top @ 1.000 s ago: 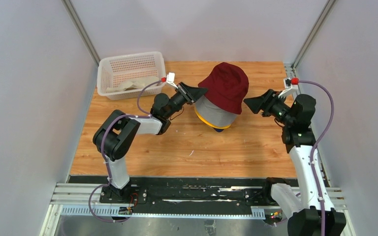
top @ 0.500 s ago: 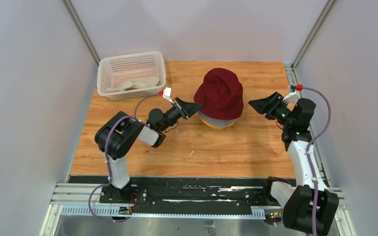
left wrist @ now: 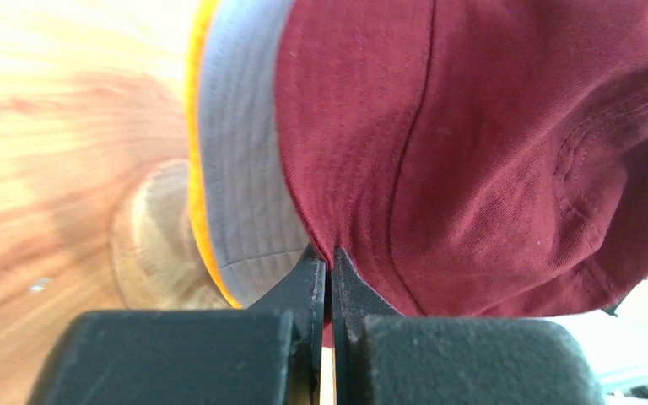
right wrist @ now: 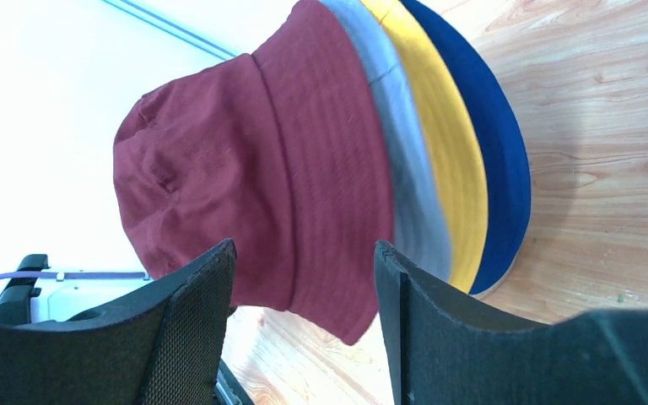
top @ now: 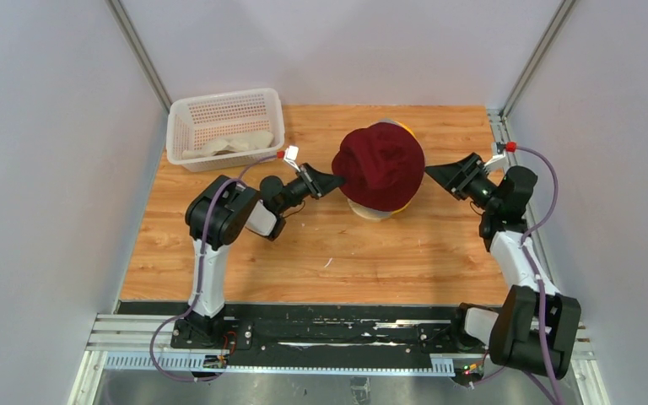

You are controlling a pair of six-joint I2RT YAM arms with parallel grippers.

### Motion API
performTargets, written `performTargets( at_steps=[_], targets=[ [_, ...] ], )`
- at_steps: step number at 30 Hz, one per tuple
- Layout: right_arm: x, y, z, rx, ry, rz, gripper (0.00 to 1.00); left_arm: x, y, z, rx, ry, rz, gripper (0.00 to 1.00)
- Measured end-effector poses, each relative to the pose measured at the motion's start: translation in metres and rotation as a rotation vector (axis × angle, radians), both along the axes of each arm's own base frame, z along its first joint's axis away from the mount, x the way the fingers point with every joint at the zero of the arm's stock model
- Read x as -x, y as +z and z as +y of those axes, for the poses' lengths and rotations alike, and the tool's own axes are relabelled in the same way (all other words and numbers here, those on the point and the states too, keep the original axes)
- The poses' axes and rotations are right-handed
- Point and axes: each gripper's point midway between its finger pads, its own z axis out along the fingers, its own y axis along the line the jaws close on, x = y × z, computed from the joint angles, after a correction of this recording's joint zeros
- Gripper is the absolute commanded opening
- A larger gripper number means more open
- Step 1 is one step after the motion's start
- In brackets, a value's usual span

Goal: Stack the hats

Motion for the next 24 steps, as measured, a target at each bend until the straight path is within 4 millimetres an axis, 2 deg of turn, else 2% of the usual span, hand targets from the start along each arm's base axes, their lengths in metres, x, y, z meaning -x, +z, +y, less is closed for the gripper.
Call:
performTargets(
  at_steps=[4,7,11,16,24],
  targets=[
    [-0.007,-0.010,0.001,-0.026,0.020,0.023,0.60,-0.023,0.006,0.026,0.016,0.050,0.001,0.00],
    [-0.011,-0.020,0.003,-0.048,0.043,0.055,0.60,-0.035,0.016,0.034,0.037,0.064,-0.014,0.00],
    [-0.013,-0.021,0.005,-0.066,0.066,0.058,0.58,-0.046,0.041,0.031,0.077,0.047,-0.055,0.00],
    [-0.012,-0.012,0.006,-0.070,0.078,0.019,0.58,-0.053,0.070,0.024,0.123,0.010,-0.106,0.00],
    [-0.011,-0.007,0.010,-0.068,0.090,0.004,0.57,-0.055,0.065,0.020,0.133,-0.018,-0.079,0.00]
  ],
)
